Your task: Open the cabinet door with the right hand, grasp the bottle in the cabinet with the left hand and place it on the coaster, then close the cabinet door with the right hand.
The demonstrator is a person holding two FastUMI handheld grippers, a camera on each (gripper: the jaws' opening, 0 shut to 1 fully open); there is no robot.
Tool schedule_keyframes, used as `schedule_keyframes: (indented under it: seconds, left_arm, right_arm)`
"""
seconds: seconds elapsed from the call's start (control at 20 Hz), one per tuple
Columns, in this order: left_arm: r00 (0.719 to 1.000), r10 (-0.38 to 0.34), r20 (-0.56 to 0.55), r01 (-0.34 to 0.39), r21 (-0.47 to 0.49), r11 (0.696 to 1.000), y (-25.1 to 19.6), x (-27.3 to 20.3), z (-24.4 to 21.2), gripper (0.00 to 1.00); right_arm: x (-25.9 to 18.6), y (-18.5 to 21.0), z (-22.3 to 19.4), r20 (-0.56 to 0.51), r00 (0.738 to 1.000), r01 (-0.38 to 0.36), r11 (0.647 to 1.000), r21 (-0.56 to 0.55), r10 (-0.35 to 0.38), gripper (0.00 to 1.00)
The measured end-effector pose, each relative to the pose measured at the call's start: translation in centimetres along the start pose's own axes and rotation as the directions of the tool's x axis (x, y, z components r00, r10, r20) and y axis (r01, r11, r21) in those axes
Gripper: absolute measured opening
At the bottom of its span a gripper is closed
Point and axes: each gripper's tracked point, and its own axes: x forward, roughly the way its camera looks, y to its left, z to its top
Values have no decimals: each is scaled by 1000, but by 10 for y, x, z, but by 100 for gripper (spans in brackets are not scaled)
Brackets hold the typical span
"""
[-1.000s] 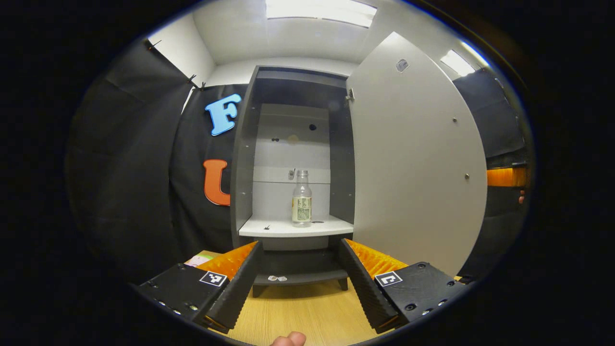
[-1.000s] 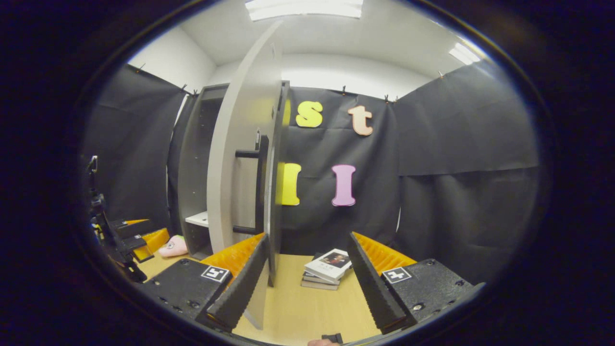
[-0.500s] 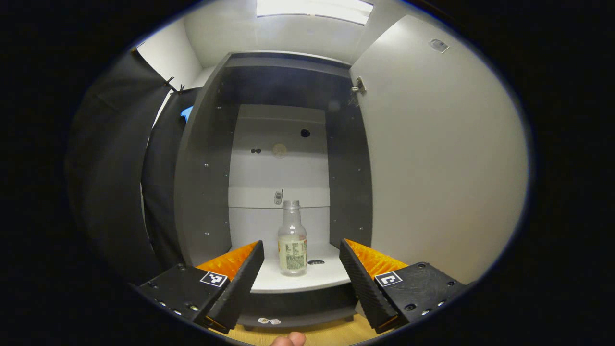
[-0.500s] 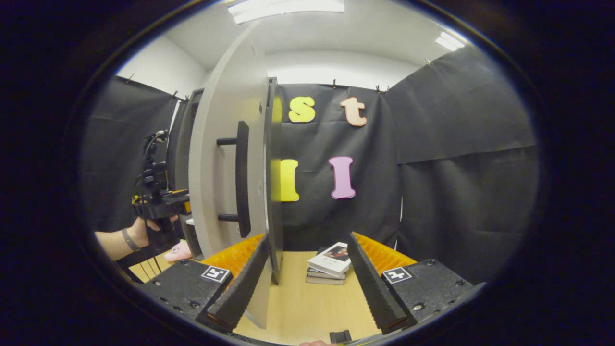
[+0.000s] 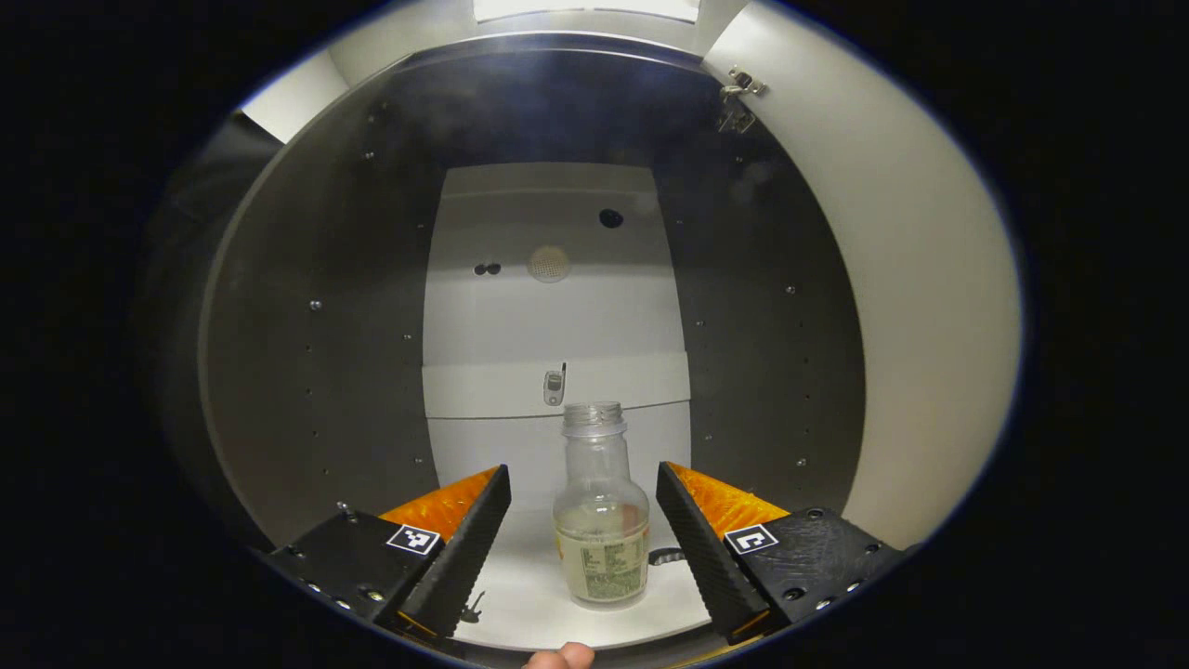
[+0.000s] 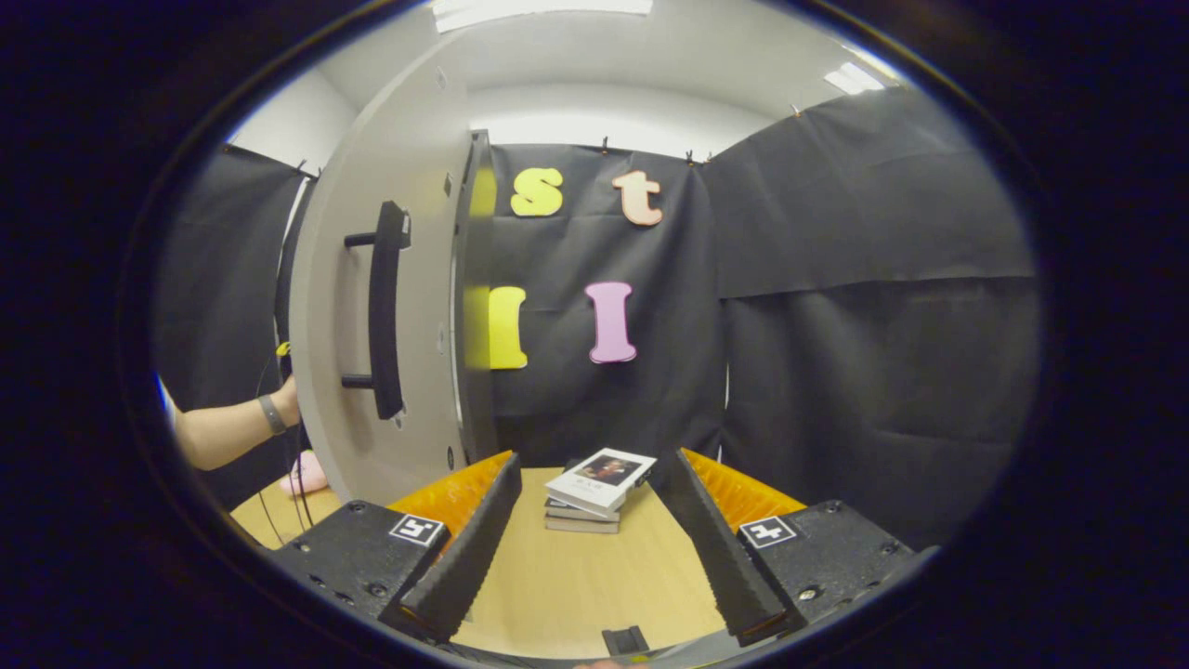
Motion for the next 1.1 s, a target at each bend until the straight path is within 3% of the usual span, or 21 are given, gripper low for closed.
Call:
schedule_keyframes:
  seconds: [0.55,0.65,0.75,0.8,0.85,0.9,1.1]
  left_arm:
    - [1000,-5,-25,5,-3,1000,-1,28,-3,94]
    - [1000,1,-8,-1,-1,1000,1,30,1,65]
    - [1000,20,-7,-20,4,1000,6,30,1,48]
    - [1000,12,-10,-12,-4,1000,6,25,2,46]
    - [1000,15,-9,-15,-14,1000,8,23,3,35]
    - [1000,16,-8,-16,-21,1000,9,21,4,42]
    - [1000,5,-16,-6,-50,999,17,5,10,42]
  right_arm:
    - [13,-4,-7,-21,1000,17,1000,15,-17,100]
    - [13,-5,-8,-26,1000,18,1000,15,-18,100]
    - [14,-4,-8,-27,1000,16,1000,19,-15,100]
    - [14,-3,-7,-27,1000,13,1000,21,-13,100]
    - [14,-2,-7,-25,1000,11,1000,22,-10,100]
    - [13,-2,-6,-23,1000,7,1000,21,-7,100]
    - [11,4,-2,-15,1000,-10,1000,13,10,100]
